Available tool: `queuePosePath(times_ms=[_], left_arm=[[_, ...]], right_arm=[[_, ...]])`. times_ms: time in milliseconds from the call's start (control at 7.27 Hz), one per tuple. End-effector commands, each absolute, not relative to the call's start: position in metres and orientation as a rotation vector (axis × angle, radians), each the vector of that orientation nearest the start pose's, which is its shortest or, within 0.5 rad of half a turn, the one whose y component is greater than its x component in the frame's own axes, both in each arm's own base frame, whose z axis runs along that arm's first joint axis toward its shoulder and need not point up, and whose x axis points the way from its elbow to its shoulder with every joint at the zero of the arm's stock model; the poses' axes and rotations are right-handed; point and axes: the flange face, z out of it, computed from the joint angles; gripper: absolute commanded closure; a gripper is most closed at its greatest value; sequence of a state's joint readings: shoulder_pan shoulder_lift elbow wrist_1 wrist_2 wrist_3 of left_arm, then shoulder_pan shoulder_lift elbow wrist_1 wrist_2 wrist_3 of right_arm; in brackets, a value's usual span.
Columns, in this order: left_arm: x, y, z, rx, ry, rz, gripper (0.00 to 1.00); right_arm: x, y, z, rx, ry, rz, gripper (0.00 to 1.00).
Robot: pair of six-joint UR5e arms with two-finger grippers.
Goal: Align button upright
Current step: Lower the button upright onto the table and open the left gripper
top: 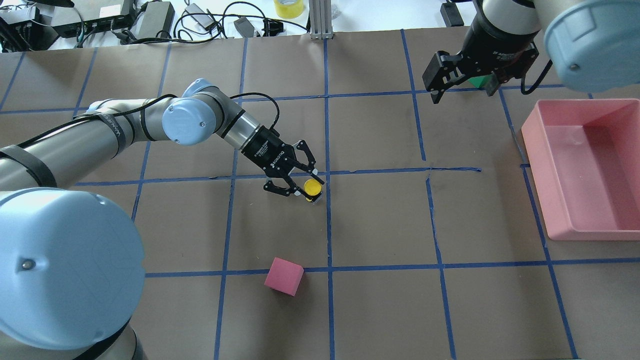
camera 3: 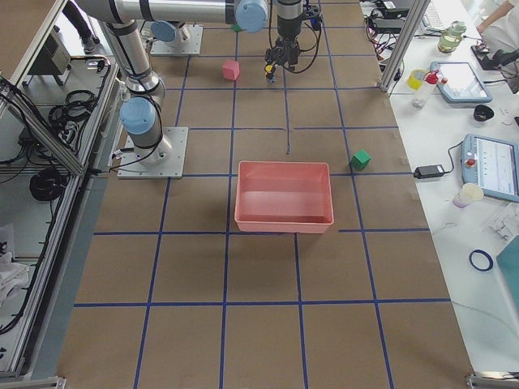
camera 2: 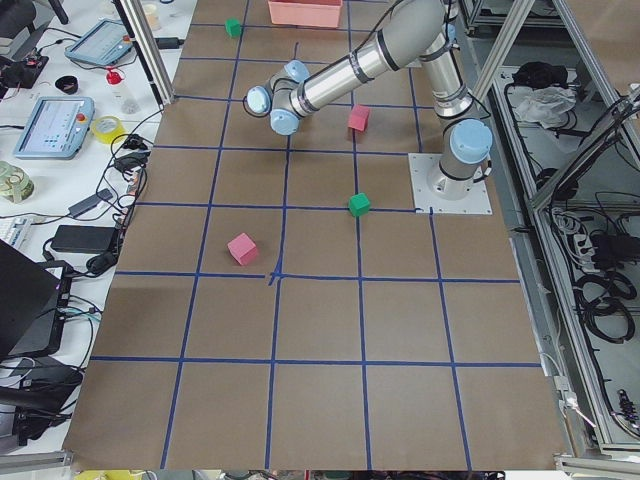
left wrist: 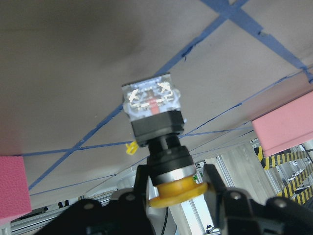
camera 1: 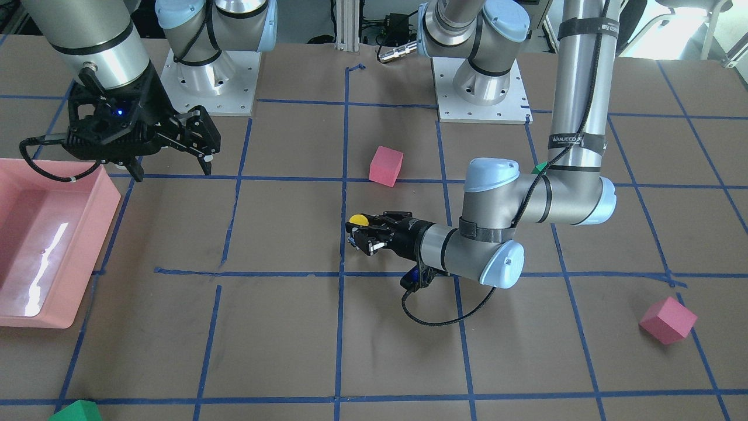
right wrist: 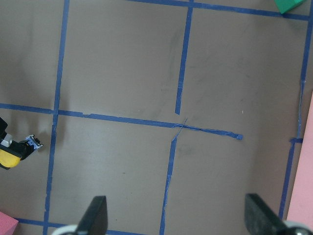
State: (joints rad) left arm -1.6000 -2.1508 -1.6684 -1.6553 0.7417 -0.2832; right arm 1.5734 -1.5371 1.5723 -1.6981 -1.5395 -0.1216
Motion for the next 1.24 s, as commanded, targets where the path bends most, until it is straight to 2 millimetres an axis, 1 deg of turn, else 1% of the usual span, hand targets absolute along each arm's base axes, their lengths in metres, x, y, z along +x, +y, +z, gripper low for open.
queuePosePath(times_ms=[0, 138, 275, 550, 688, 826, 963, 1101], left_arm=[[-0.2231, -0.556, 0.1521, 0.682, -2.166, -1.048, 1.0], [-0.223, -0.5554, 0.1516, 0.682, -2.167, -1.05, 1.0], [-0.2226, -0.5535, 0.1499, 0.682, -2.17, -1.055, 0.91], [-0.2211, -0.5528, 0.1489, 0.682, -2.178, -1.058, 0.65], [-0.2211, -0.5528, 0.1489, 0.684, -2.177, -1.059, 0.45], [-0.221, -0.5506, 0.1486, 0.696, -2.175, -1.067, 0.19], [-0.221, -0.5495, 0.1484, 0.698, -2.174, -1.07, 0.14], [-0.221, -0.5496, 0.156, 0.723, -2.176, -1.068, 0.09]], right_arm=[[0.1379, -0.5143, 0.4835, -0.198, 3.107, -0.146, 0.0], [0.1381, -0.5143, 0.4835, -0.196, 3.105, -0.146, 0.0], [0.1372, -0.5145, 0.4835, -0.195, 3.107, -0.146, 0.0], [0.1381, -0.5143, 0.4835, -0.198, 3.105, -0.146, 0.0], [0.1379, -0.5141, 0.4827, -0.198, 3.107, -0.144, 0.0], [0.1381, -0.5141, 0.4827, -0.198, 3.105, -0.144, 0.0], [0.1379, -0.514, 0.4819, -0.198, 3.107, -0.141, 0.0], [0.1381, -0.514, 0.4819, -0.198, 3.105, -0.141, 0.0]])
